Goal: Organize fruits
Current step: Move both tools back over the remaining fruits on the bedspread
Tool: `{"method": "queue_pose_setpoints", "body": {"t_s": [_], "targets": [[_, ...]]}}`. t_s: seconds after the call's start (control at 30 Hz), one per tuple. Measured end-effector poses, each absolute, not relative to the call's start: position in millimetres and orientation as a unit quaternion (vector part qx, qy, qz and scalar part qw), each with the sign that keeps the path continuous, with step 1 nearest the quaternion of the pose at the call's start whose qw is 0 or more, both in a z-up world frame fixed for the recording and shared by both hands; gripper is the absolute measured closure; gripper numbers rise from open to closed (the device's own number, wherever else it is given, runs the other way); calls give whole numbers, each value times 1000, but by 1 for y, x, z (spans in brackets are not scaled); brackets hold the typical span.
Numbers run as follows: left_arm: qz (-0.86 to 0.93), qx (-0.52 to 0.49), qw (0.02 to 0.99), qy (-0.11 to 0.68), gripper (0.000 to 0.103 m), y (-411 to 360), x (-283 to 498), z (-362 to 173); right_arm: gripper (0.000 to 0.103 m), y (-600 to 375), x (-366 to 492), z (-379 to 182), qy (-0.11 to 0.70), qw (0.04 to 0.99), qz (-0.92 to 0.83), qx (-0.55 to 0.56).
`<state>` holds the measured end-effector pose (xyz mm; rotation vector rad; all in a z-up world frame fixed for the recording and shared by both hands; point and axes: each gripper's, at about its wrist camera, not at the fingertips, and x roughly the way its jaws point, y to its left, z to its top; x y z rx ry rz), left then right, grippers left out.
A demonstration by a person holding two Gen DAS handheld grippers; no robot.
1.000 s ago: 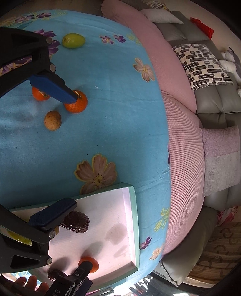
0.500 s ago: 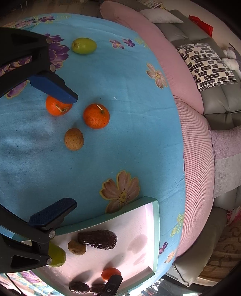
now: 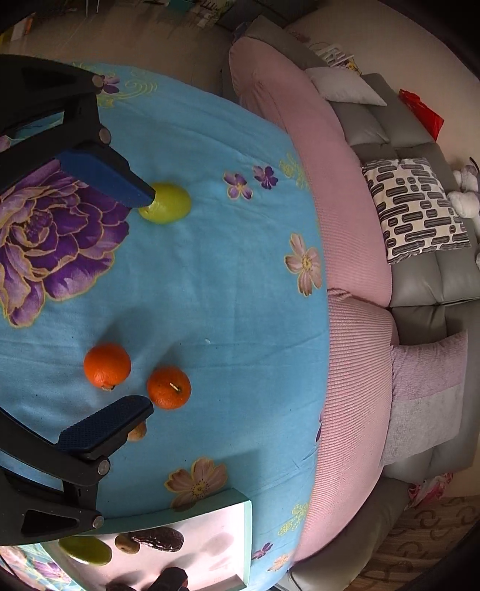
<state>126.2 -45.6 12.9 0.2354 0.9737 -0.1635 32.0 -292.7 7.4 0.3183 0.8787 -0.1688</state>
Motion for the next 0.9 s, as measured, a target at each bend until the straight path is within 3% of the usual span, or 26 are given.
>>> {"method": "queue_pose_setpoints", "body": {"t_s": [0.47, 0.9], "targets": [[-3, 30, 890, 455, 0, 50, 132, 34, 11, -223, 47, 7, 420, 900, -6, 115], [-40, -10, 885, 465, 0, 59, 150, 14, 12, -160, 65, -9, 433, 898, 36, 64]]}}
